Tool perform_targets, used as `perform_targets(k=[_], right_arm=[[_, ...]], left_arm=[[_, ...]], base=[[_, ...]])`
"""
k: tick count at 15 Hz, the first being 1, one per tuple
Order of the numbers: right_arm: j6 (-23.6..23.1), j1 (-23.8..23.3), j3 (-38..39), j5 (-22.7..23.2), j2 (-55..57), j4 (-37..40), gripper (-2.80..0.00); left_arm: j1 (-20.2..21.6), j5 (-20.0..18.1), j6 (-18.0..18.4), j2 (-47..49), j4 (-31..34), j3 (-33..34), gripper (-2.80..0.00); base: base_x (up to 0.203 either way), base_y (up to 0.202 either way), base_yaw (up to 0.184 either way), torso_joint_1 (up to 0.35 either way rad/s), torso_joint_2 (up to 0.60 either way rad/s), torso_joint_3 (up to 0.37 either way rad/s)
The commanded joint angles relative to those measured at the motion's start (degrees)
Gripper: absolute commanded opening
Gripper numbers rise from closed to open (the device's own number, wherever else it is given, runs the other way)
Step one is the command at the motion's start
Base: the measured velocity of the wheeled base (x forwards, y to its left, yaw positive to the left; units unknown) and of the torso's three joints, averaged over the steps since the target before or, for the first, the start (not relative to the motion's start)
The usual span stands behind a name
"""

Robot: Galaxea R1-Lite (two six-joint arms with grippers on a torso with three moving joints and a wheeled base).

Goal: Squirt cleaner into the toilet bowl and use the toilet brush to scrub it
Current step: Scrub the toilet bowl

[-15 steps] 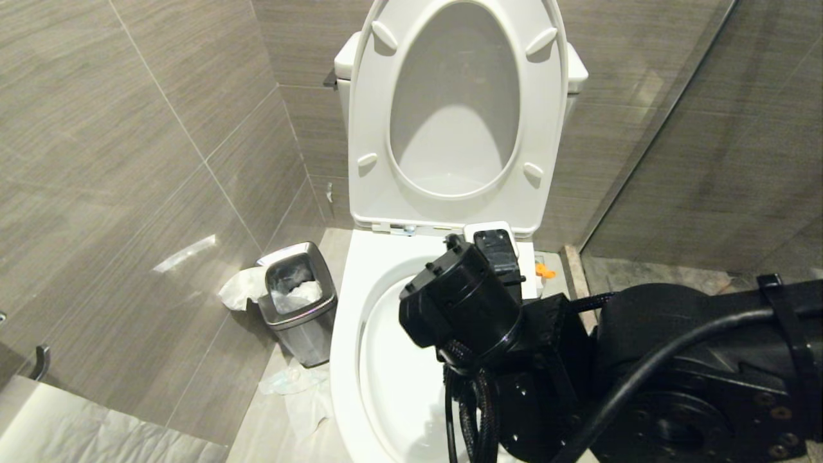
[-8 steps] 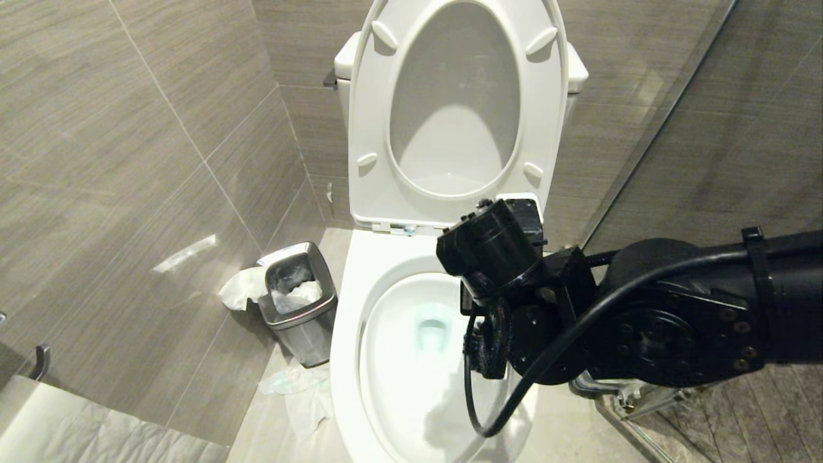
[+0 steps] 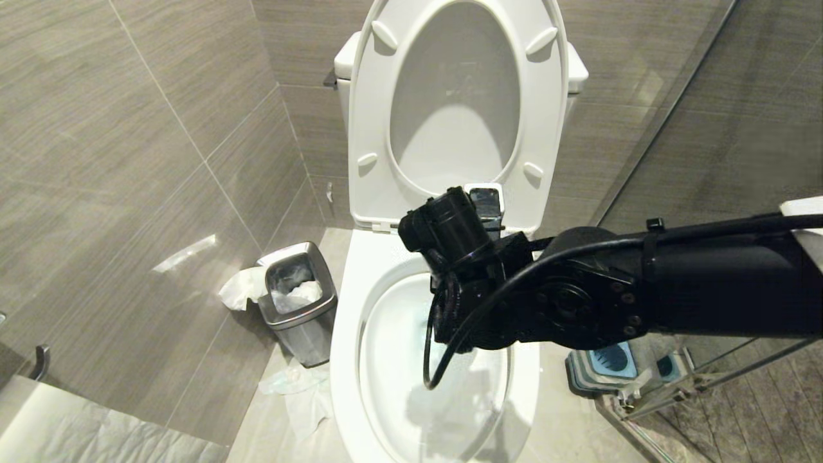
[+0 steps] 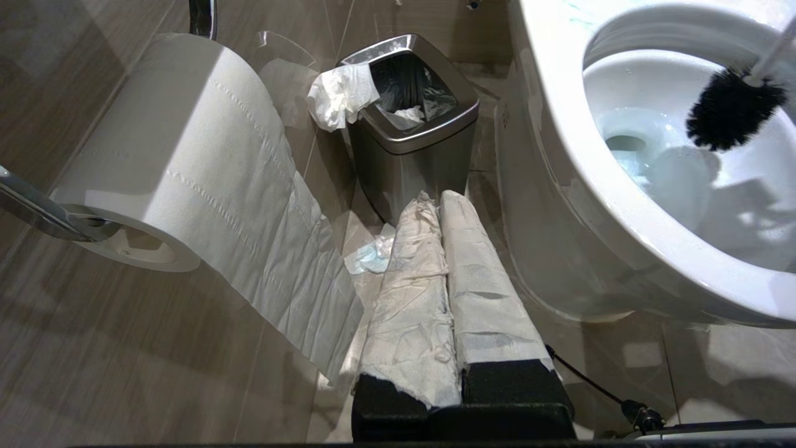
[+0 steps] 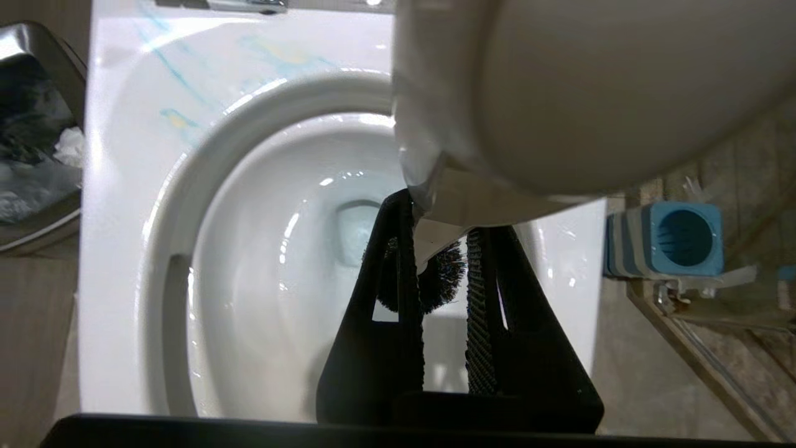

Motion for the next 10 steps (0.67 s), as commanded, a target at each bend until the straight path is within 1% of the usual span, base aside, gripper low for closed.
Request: perform_targets(k=[1,4,7,10], right_arm=[[-0.12,0.07,-3.61,-0.36,3.77,0.09,-2.8],[-2.02,0.54,-10.53,-1.03,7.66,0.2,-2.8],[-4.04,2.97,-17.33,-1.1,10.63,0.38,-2.8],[-4.22,7.15,-18.12,-0.94,11.37,0.44,-2.8]], left_arm=[[-0.02,0.0,0.01,0.05,-0.01,0.18,-2.8],[-0.02,0.0,0.01,0.05,-0.01,0.18,-2.8],[-0.02,0.0,0.01,0.05,-0.01,0.18,-2.8],[-0.02,0.0,0.01,0.05,-0.01,0.18,-2.8]], base=[[0.0,0.0,0.0,0.0,0.0,0.0],[0.0,0.0,0.0,0.0,0.0,0.0],[0.0,0.0,0.0,0.0,0.0,0.0],[0.0,0.0,0.0,0.0,0.0,0.0]])
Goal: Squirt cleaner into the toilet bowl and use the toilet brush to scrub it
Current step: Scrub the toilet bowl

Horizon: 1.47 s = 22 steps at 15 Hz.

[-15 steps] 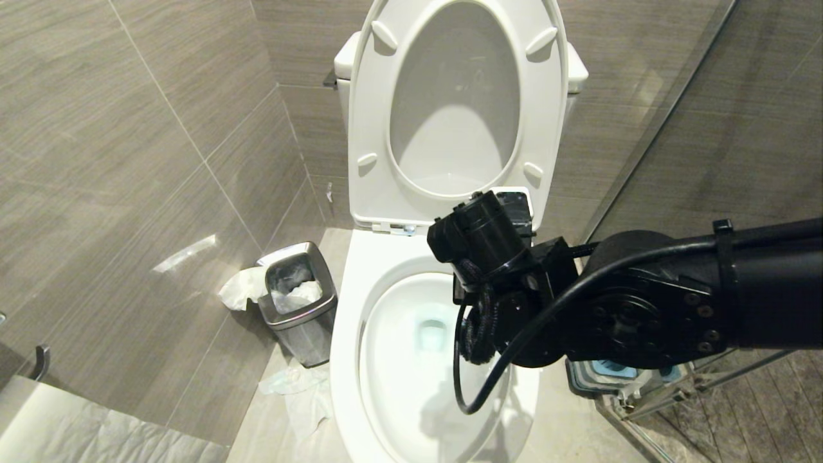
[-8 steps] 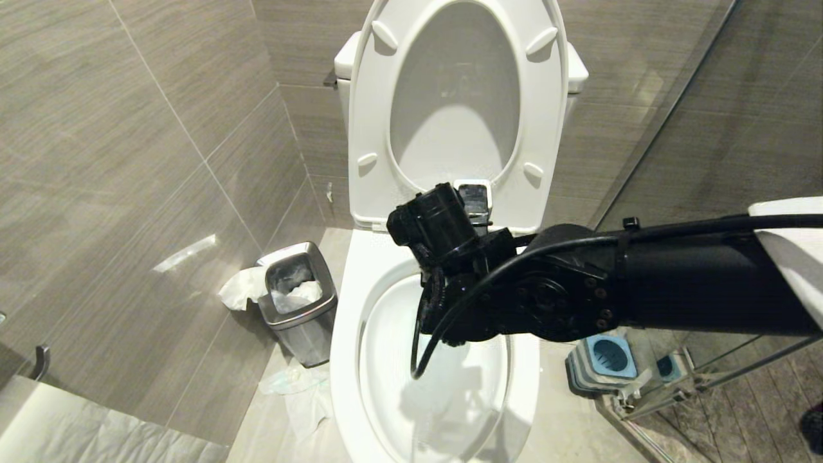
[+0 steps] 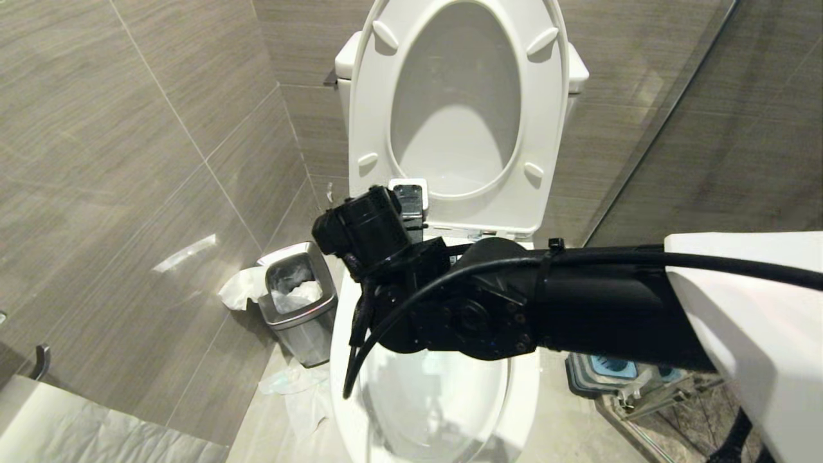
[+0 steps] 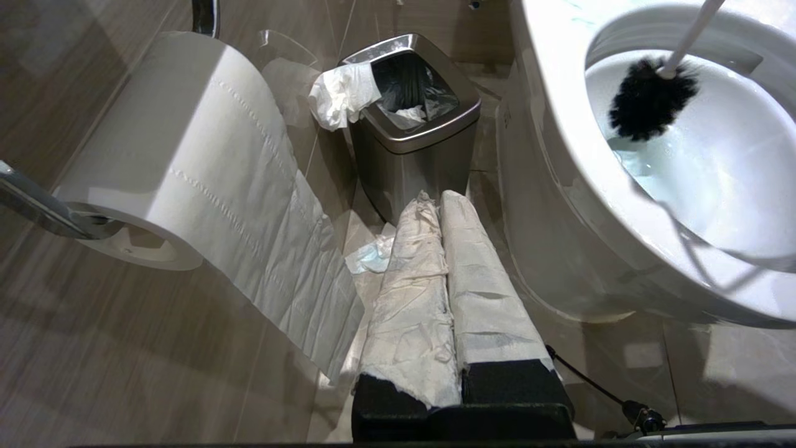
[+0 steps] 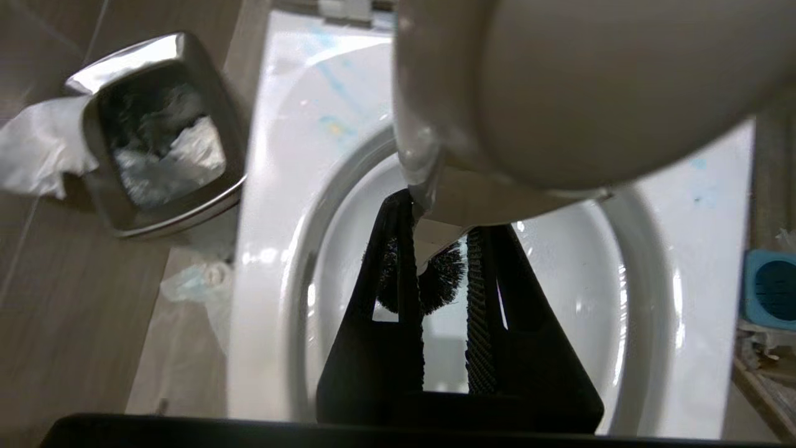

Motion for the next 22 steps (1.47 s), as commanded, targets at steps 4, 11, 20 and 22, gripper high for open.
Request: perform_targets(k=[4,11,20,22], right_arm=[[0.7,5.17,0.62,-0.52,-0.71,0.53,-2.8],[5.49,8.75,15.88,-0.65,-8.8,1.29,-2.8],[12.02,3.4,33.04,-0.73,-18.14,0.87,-2.8],[11.9,0.37,33.16,-0.72,-18.82,0.85,-2.8]], left_arm=[[-0.01,-0.02,0.04,0.05,0.0,0.13,-2.8],[-0.01,-0.02,0.04,0.05,0.0,0.18,-2.8],[-0.01,-0.02,0.04,0.05,0.0,0.18,-2.8],[-0.01,-0.02,0.04,0.05,0.0,0.18,-2.8]], base=[[0.0,0.0,0.0,0.0,0.0,0.0],[0.0,0.0,0.0,0.0,0.0,0.0],[0.0,0.0,0.0,0.0,0.0,0.0],[0.0,0.0,0.0,0.0,0.0,0.0]])
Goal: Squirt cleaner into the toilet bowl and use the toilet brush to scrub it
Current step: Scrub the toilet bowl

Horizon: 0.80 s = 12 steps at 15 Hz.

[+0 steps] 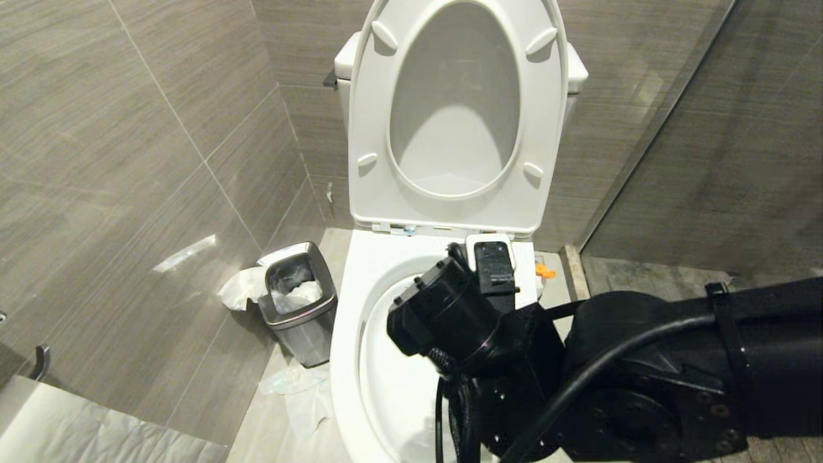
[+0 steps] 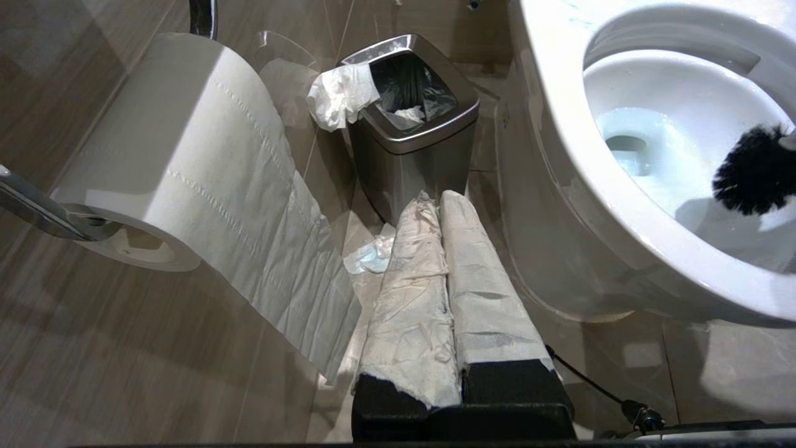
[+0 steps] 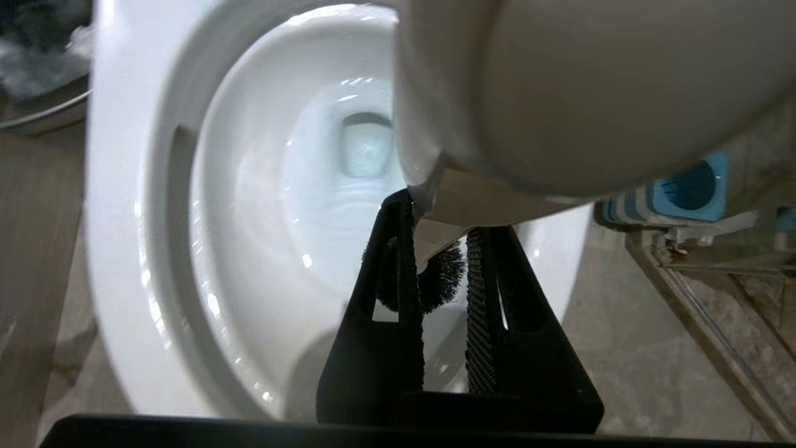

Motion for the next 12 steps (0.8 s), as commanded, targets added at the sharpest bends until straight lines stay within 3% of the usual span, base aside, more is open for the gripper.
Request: perform_targets(k=[1,12], right_arm=[[0.09,-2.19,0.0,-0.25,-1.06,0.06,-2.8],[-2.77,-3.73,-9.7,0.12,7.96,-1.26,-2.8]], left_arm=[[-0.02,0.02,0.03,0.05,-0.01,0.18,-2.8],[-0.02,0.02,0.03,0.05,-0.01,0.18,-2.8]], base=[[0.0,0.0,0.0,0.0,0.0,0.0],[0.0,0.0,0.0,0.0,0.0,0.0]])
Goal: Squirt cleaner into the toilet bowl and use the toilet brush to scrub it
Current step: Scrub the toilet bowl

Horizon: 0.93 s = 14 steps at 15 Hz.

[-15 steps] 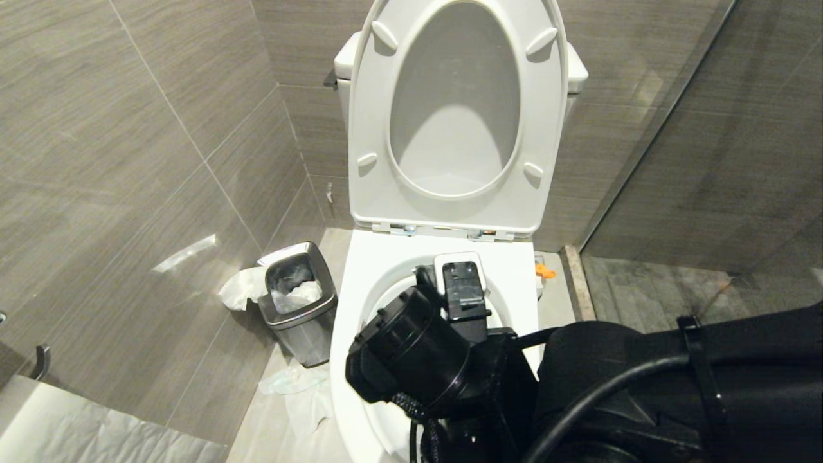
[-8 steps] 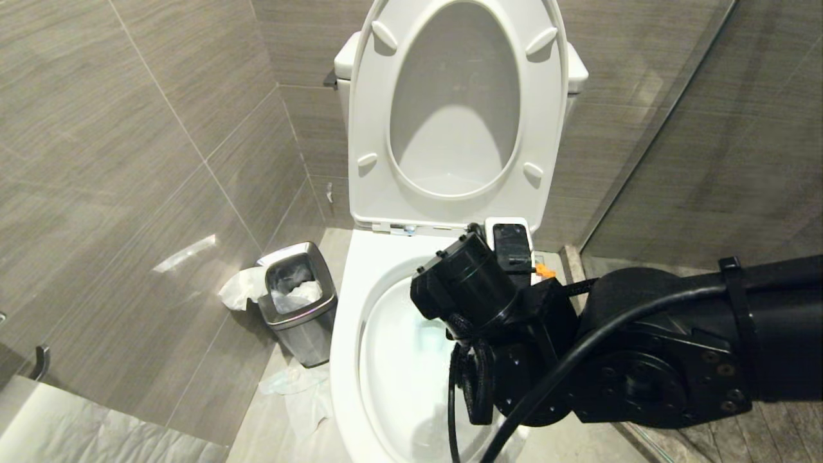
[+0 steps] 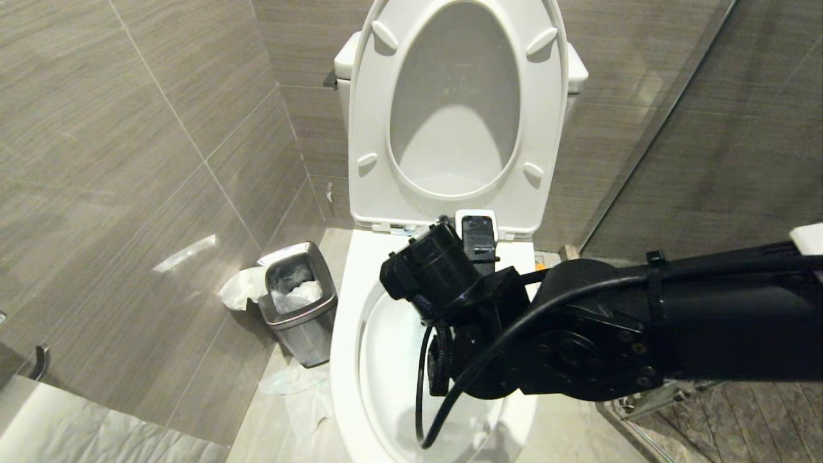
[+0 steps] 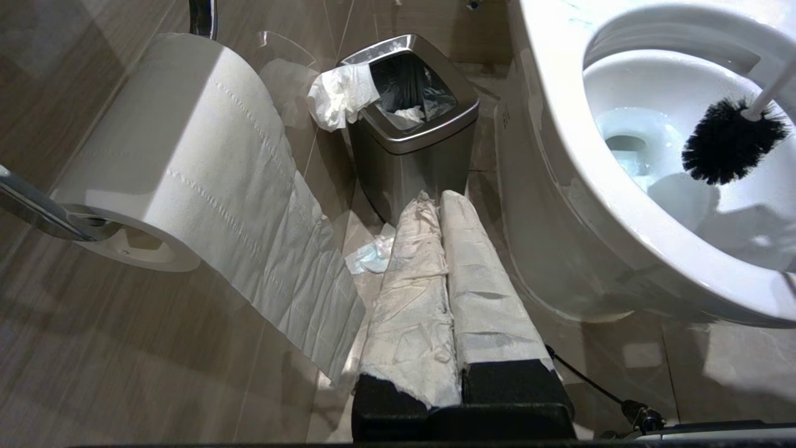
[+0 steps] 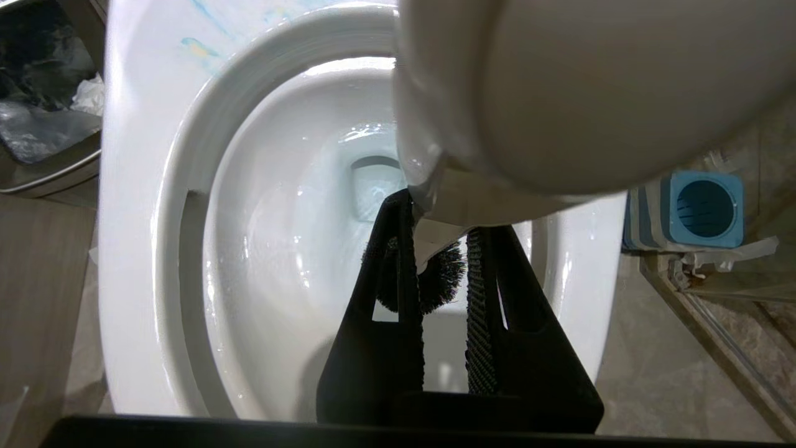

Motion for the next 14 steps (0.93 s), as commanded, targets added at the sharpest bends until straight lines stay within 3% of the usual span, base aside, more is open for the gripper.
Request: perform_targets(k=[1,9,14], right_arm=[[0.13,-0.72,-1.69,-0.3,3.67,0.08,-2.8],[-0.2,-3.97,-13.08,-0.39,14.66,0.18,-2.8],[-5.45,-3.95,-17.35,-0.67,9.76,0.25,-2.8]], left_arm=[[0.0,0.0,0.01,0.05,-0.01,0.18,-2.8],[0.0,0.0,0.01,0.05,-0.01,0.18,-2.8],[0.0,0.0,0.01,0.05,-0.01,0.18,-2.8]], base=[[0.0,0.0,0.0,0.0,0.0,0.0],[0.0,0.0,0.0,0.0,0.0,0.0],[0.0,0.0,0.0,0.0,0.0,0.0]])
